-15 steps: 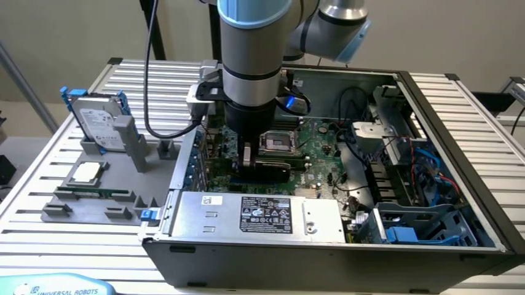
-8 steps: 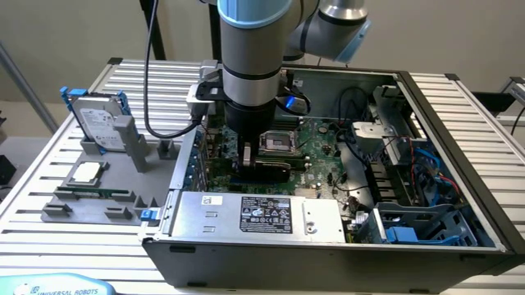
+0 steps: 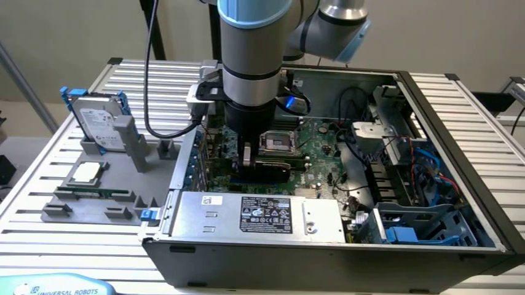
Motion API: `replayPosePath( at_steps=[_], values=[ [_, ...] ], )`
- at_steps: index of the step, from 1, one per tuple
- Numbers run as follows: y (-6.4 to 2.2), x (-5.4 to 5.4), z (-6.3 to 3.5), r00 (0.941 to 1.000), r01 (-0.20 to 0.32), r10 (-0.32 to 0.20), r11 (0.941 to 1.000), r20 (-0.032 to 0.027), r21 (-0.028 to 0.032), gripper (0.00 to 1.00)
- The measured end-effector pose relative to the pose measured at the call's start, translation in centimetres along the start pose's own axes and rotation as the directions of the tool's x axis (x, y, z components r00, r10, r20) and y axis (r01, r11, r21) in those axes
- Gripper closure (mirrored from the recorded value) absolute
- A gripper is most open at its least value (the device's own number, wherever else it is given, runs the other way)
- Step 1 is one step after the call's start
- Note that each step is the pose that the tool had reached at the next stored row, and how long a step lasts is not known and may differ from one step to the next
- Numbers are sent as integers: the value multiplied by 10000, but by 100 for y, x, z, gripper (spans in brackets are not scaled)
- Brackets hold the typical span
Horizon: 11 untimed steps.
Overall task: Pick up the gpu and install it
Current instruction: 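Insert the gpu into the slot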
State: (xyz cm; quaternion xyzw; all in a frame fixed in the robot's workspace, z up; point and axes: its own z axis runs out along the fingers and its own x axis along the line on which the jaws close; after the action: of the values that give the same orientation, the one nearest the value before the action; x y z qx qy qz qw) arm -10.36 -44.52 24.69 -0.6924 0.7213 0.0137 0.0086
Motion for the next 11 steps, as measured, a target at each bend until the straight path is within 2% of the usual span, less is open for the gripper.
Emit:
replayPosePath(
  at_steps=[6,7,11],
  values=[
    [0,-1,2,10000,-2,2,10000,5,2,72],
    [0,-1,2,10000,-2,2,10000,3,2,65],
    [0,0,-12,10000,0,0,10000,-3,-1,65]
  ],
)
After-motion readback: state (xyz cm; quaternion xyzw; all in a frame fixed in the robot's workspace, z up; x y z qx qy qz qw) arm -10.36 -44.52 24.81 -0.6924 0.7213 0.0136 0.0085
